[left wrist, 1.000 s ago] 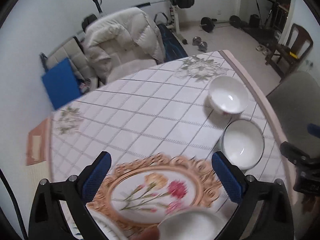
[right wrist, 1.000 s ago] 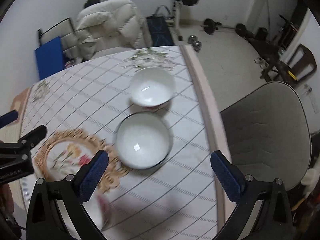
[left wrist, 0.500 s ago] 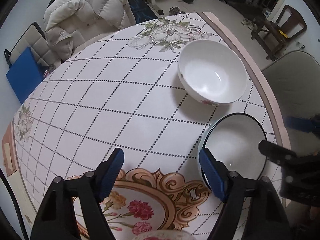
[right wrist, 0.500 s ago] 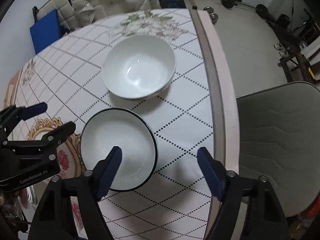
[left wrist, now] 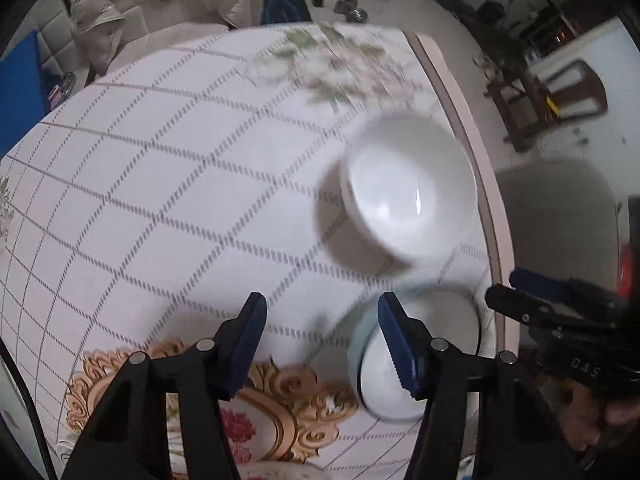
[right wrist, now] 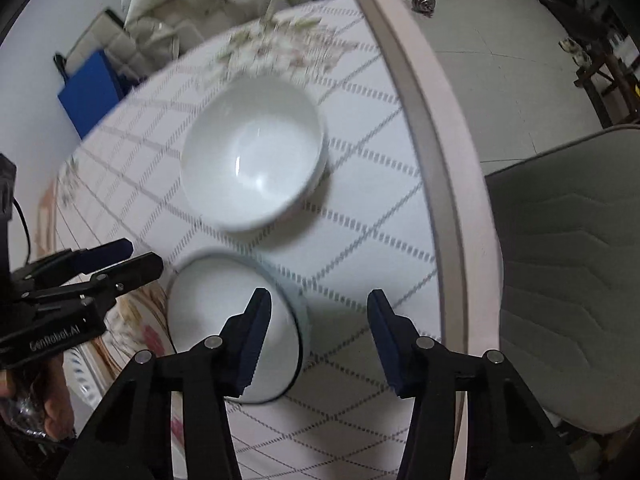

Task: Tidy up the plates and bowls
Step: 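Move to the teal bowl and grasp its rim with both tools, then carry the teal bowl with both tools and lower it into the pink-floral bowl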

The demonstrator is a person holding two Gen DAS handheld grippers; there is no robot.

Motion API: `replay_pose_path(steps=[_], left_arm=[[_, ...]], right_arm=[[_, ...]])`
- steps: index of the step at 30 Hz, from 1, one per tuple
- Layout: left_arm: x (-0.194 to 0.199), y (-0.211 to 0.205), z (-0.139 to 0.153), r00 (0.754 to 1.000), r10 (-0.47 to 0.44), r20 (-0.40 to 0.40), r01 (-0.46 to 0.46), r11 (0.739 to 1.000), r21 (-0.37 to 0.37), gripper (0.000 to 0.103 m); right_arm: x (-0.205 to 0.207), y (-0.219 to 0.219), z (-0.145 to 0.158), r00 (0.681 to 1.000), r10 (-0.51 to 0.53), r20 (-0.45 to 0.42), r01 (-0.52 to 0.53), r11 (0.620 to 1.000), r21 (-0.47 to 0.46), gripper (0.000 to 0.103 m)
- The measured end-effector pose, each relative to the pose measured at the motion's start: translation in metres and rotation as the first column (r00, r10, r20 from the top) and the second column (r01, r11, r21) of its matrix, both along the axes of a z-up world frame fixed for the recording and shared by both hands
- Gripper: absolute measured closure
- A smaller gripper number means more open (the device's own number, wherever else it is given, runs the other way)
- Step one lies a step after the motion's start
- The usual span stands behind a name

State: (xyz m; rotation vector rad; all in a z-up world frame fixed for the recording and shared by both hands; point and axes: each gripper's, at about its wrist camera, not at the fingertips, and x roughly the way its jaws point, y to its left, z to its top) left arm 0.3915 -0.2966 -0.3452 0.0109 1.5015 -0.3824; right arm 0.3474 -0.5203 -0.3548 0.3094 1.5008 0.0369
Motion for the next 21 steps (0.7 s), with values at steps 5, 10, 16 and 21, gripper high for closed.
replay_pose_path(steps=[5, 10, 16, 21], left_arm=[[0.044, -0.009, -0.011, 0.999, 0.022, -0.043, -0.023, 1.000, -0.008, 0.048], [0.056, -0.022, -0.018, 0.996, 0.004, -0.089, -0.005, 1.000, -0.011, 0.048], [0.011, -0.020, -0.014, 0.985, -0.098, -0.141, 0.092, 0.995, -0.048, 0.048], [-0.021, -0.024, -0.035, 0.968, -0.147, -0.202, 0.144, 0.989, -0.032, 0.048]], right_arm=[[0.044, -0.014, -0.010, 0.999, -0.032, -0.023, 0.033, 0.999, 0.041, 0.050], [0.066, -0.018, -0.022, 0.998, -0.028, -0.060, 0.032, 0.997, 0.066, 0.051], [0.023, -0.016, -0.018, 0.996, 0.031, -0.079, -0.019, 0.988, 0.154, 0.051], [-0.001, -0.001, -0.034, 0.989, 0.082, -0.127, -0.059, 0.983, 0.176, 0.051]])
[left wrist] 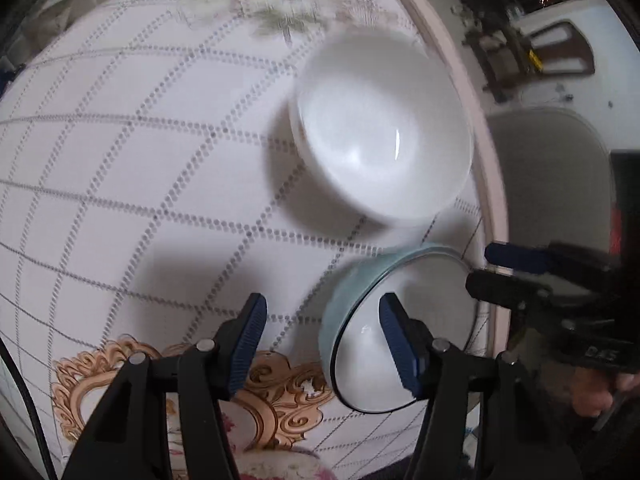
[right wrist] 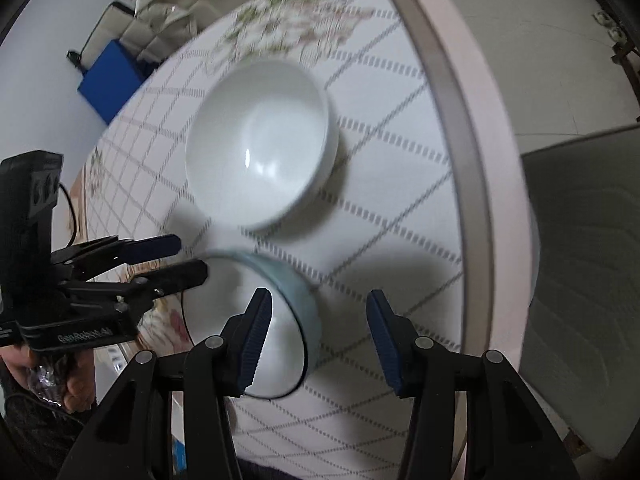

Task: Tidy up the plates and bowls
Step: 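Carry the teal bowl with both tools and lower it into the pink-floral bowl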

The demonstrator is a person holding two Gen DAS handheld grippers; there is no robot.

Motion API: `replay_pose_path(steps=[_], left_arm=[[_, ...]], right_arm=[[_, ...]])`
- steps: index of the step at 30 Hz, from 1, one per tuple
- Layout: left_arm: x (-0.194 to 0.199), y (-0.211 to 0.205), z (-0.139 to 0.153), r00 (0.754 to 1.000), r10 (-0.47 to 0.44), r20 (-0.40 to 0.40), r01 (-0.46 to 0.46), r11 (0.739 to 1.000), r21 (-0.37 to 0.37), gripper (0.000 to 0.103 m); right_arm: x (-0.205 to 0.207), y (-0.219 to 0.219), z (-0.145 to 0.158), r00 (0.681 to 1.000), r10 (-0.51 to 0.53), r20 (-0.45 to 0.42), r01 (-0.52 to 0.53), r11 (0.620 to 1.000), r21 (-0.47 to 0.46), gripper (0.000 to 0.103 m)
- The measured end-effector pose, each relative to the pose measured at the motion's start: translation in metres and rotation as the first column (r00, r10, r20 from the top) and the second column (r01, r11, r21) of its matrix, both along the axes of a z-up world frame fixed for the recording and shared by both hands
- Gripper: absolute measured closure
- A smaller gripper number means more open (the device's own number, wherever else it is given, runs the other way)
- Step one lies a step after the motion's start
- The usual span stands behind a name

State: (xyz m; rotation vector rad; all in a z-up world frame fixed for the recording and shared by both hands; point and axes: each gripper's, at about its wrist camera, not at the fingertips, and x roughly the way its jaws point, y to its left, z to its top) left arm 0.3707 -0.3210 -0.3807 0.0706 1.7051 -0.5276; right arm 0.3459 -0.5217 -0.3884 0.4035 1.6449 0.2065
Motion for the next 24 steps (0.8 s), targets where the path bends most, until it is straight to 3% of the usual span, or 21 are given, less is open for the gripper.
replay_pose_path(steps=[7, 10, 12, 15, 24], left_arm=[[-0.025, -0.005, -0.025, 0.998, -0.038, -0.052, 0.040, 0.998, 0.042, 0.049], [-0.025, -0.010, -0.022, 0.998, -0.050, -0.024, 0.051, 0.997, 0.054, 0.060], [-0.023, -0.009, -0.022, 0.998, -0.065, -0.014, 0.065, 0.997, 0.035, 0.081], [-0.024, -0.009, -0.020, 0.998, -0.055, -0.023, 0.055, 0.998, 0.017, 0.089], [-0.037, -0.010, -0.001, 0.998, -0.043, 0.047, 0.042, 0.999, 0.028, 0.090]], right_arm=[[-0.007, 0.020, -0.021, 0.998, 0.048, -0.048, -0.048, 0.999, -0.004, 0.065], [-0.006, 0.026, -0.032, 0.996, 0.052, -0.071, -0.052, 0.999, -0.007, 0.074], [-0.005, 0.029, -0.039, 0.995, 0.050, -0.088, -0.050, 0.999, -0.008, 0.079], [-0.003, 0.033, -0.050, 0.992, 0.039, -0.117, -0.041, 0.999, -0.007, 0.091], [-0.007, 0.040, -0.044, 0.995, 0.053, -0.085, -0.056, 0.997, -0.043, 0.092]])
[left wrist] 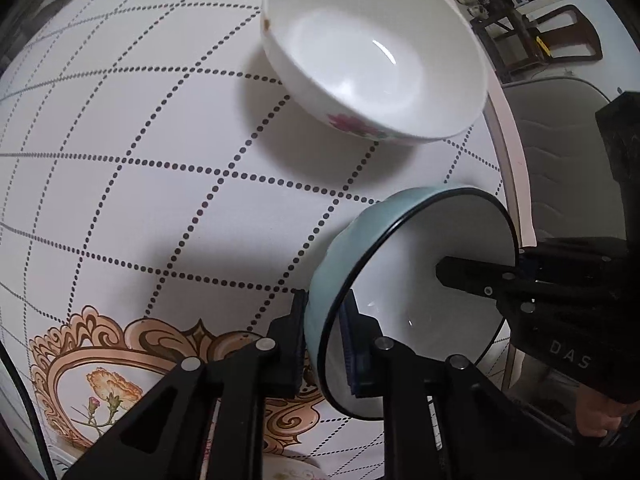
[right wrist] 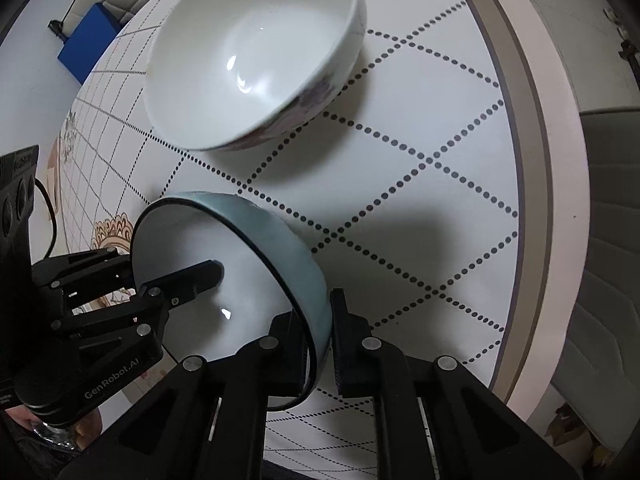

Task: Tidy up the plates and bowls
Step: 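Carry the teal bowl with both tools and lower it into the pink-floral bowl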

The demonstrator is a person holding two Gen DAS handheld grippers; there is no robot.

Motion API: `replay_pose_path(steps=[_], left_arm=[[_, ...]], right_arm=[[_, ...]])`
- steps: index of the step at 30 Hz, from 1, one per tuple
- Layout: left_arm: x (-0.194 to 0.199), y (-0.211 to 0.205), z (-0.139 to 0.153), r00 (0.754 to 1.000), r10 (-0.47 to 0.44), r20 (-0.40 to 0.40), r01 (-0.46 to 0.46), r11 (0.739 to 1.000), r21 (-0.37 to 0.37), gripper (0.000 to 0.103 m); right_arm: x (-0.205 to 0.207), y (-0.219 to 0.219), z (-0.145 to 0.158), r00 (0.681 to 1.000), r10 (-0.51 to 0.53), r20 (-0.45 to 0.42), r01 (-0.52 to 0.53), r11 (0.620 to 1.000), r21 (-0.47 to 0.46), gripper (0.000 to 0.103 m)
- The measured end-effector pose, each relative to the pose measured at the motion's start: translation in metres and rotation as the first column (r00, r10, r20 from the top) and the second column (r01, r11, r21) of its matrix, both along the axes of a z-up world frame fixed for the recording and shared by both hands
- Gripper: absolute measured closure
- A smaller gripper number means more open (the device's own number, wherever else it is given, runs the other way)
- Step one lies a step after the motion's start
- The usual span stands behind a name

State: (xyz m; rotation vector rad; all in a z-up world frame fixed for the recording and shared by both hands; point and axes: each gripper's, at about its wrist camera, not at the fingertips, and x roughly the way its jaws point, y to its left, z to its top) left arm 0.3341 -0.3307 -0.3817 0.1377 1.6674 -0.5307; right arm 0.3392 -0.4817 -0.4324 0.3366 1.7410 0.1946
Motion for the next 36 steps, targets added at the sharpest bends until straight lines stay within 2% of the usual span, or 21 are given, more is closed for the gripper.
replay_pose_path(steps=[6, 9, 14, 17, 21, 23, 26, 32, 36], left_arm=[[-0.005, 0.013, 0.015, 0.999, 0.014, 0.033, -0.014, 1.000, -0.011, 0.090], [-0.010, 0.025, 0.034, 0.998, 0.018, 0.058, -0.017, 1.000, -0.015, 0.090], [-0.029, 0.055, 0.073, 0.993, 0.046, 0.112, -0.045, 0.999, -0.010, 0.090], [-0.035, 0.083, 0.084, 0.989, 0.086, 0.122, -0.085, 0.996, -0.012, 0.090], [-0.064, 0.113, 0.082, 0.984, 0.115, 0.133, -0.117, 0.993, 0.004, 0.090], [-0.079, 0.110, 0.077, 0.984, 0.127, 0.129, -0.131, 0.991, 0.021, 0.090], [-0.101, 0.133, 0.070, 0.984, 0.140, 0.111, -0.146, 0.988, 0.046, 0.090], [-0.133, 0.165, 0.048, 0.984, 0.170, 0.050, -0.173, 0.983, 0.064, 0.089], [-0.139, 0.173, 0.025, 0.983, 0.183, 0.015, -0.184, 0.981, 0.070, 0.088]], right_arm=[[-0.002, 0.001, 0.020, 1.000, -0.010, 0.023, 0.010, 1.000, 0.011, 0.092], [-0.005, 0.005, 0.038, 0.999, -0.013, 0.038, 0.012, 1.000, 0.025, 0.092], [-0.017, 0.036, 0.072, 0.997, 0.018, 0.076, -0.022, 0.999, 0.049, 0.092], [-0.029, 0.062, 0.094, 0.994, 0.046, 0.095, -0.052, 0.997, 0.061, 0.092], [-0.055, 0.104, 0.111, 0.992, 0.081, 0.095, -0.088, 0.994, 0.070, 0.092], [-0.069, 0.123, 0.113, 0.991, 0.101, 0.084, -0.107, 0.992, 0.070, 0.092], [-0.096, 0.146, 0.112, 0.988, 0.136, 0.066, -0.140, 0.988, 0.058, 0.092], [-0.132, 0.181, 0.087, 0.986, 0.168, 0.008, -0.168, 0.985, 0.036, 0.092], [-0.137, 0.191, 0.067, 0.986, 0.167, -0.017, -0.167, 0.986, 0.013, 0.092]])
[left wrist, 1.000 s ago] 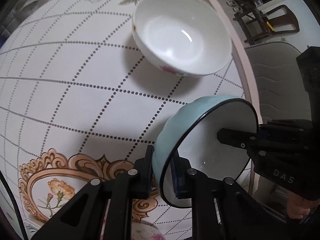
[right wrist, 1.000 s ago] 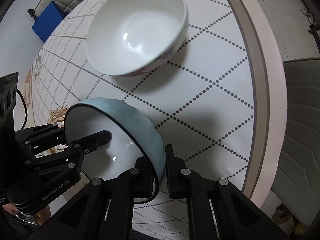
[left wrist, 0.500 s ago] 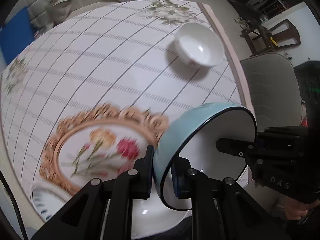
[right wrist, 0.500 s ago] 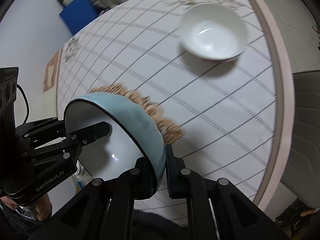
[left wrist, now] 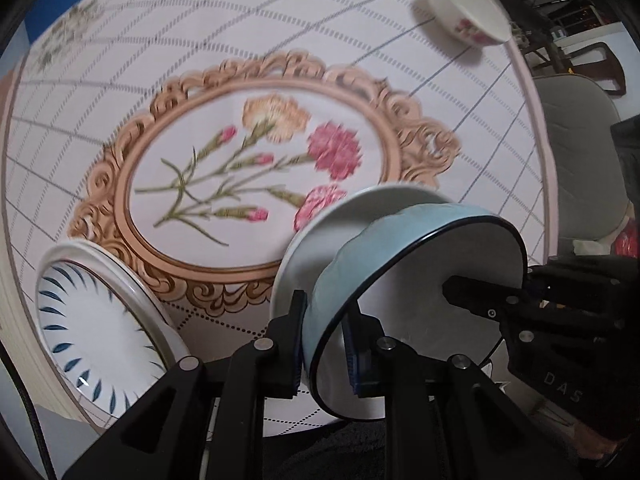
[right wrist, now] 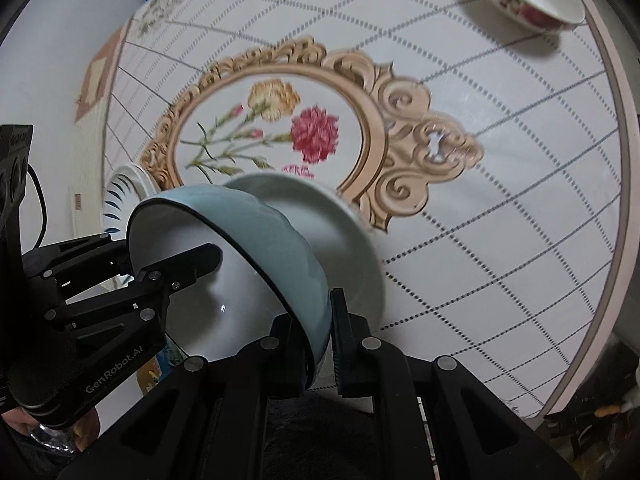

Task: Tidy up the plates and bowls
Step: 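Carry the teal bowl with both tools and lower it into the pink-floral bowl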

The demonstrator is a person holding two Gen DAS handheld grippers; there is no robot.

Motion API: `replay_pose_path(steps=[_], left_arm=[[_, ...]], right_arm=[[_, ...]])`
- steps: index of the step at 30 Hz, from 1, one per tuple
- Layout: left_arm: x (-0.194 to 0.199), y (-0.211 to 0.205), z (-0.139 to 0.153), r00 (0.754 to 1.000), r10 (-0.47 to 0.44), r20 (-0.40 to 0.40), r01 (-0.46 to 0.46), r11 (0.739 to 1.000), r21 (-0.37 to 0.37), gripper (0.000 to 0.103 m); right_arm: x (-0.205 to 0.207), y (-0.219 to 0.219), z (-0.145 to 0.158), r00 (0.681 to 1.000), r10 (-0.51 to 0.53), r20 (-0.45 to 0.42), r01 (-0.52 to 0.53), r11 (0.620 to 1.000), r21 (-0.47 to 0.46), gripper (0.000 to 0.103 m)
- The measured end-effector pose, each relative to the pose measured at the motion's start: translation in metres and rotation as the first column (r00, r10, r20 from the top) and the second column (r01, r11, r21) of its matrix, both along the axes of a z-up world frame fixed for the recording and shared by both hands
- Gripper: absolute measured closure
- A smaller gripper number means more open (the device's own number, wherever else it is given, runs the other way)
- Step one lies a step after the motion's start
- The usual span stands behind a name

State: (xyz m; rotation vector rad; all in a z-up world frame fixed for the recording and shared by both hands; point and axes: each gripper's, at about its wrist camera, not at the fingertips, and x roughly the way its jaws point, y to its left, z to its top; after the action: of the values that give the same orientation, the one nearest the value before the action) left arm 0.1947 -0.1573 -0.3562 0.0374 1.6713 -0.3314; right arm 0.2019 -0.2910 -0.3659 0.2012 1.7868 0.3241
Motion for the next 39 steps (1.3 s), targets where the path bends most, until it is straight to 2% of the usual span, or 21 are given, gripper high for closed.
replay_pose_path(steps=[6, 16, 28, 33, 36, 39], left_arm=[[0.000, -0.008, -0.017, 0.999, -0.035, -0.010, 0.035, 0.999, 0.016, 0.088], [0.000, -0.017, -0.033, 0.998, -0.048, -0.048, 0.049, 0.999, 0.018, 0.086], [0.000, -0.024, -0.050, 0.986, 0.009, -0.168, 0.000, 0.998, 0.055, 0.084], [0.003, -0.021, -0.059, 0.969, 0.057, -0.239, -0.044, 0.997, 0.062, 0.083], [0.008, -0.024, -0.065, 0.958, 0.055, -0.280, -0.037, 0.997, 0.070, 0.078], [0.014, -0.027, -0.070, 0.948, 0.073, -0.309, -0.051, 0.995, 0.080, 0.078]], right_arm=[[-0.005, 0.001, -0.019, 1.000, -0.022, -0.016, 0.021, 0.999, -0.038, 0.092], [-0.004, 0.001, -0.023, 1.000, -0.012, -0.024, 0.010, 0.996, -0.089, 0.091], [-0.001, 0.005, -0.033, 0.992, -0.023, -0.128, 0.010, 0.994, -0.105, 0.089], [0.004, 0.001, -0.040, 0.981, -0.055, -0.186, 0.036, 0.994, -0.105, 0.089], [0.006, 0.003, -0.043, 0.978, -0.046, -0.205, 0.021, 0.992, -0.121, 0.086], [0.008, 0.003, -0.045, 0.974, -0.051, -0.221, 0.022, 0.991, -0.130, 0.086]])
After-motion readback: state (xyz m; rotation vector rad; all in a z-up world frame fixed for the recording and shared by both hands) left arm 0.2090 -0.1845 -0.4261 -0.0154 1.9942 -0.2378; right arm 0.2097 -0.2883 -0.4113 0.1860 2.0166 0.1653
